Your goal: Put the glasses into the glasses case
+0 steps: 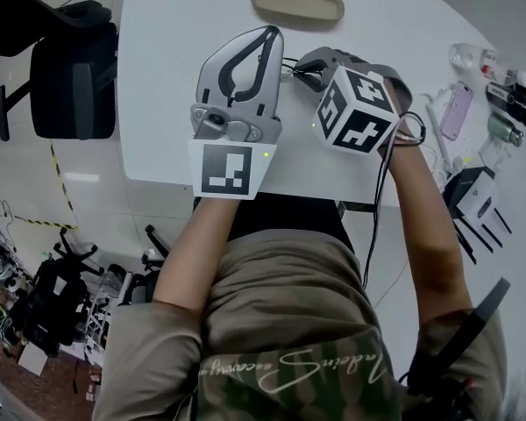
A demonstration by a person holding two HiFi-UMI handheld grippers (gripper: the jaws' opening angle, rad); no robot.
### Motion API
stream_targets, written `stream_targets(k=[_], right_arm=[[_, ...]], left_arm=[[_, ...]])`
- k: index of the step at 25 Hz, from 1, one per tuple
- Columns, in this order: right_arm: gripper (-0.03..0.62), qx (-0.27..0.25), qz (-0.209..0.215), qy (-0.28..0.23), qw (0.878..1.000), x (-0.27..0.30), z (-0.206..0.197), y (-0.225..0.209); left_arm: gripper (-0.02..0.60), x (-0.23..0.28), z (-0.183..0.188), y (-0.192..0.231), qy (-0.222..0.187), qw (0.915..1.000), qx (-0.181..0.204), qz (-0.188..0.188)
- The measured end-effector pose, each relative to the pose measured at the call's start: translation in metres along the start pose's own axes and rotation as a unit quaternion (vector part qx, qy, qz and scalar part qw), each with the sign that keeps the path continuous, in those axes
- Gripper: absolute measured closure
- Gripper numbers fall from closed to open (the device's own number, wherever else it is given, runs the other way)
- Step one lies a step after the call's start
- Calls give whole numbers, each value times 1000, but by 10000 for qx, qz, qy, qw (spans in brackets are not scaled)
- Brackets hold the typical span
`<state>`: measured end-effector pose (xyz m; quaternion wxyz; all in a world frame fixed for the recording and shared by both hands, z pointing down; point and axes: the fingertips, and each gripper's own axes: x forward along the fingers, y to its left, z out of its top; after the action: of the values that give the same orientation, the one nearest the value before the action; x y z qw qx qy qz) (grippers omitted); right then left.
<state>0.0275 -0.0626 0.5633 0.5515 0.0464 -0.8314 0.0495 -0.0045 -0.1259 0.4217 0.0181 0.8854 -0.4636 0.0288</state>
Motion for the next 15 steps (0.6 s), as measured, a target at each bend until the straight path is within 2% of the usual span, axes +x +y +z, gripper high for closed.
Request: stream_targets(k=[15], right_arm=[[562, -154, -237, -70, 9996, -8, 14, -23]], left_arm=[[577, 1, 7, 9, -49, 9999, 75, 70]])
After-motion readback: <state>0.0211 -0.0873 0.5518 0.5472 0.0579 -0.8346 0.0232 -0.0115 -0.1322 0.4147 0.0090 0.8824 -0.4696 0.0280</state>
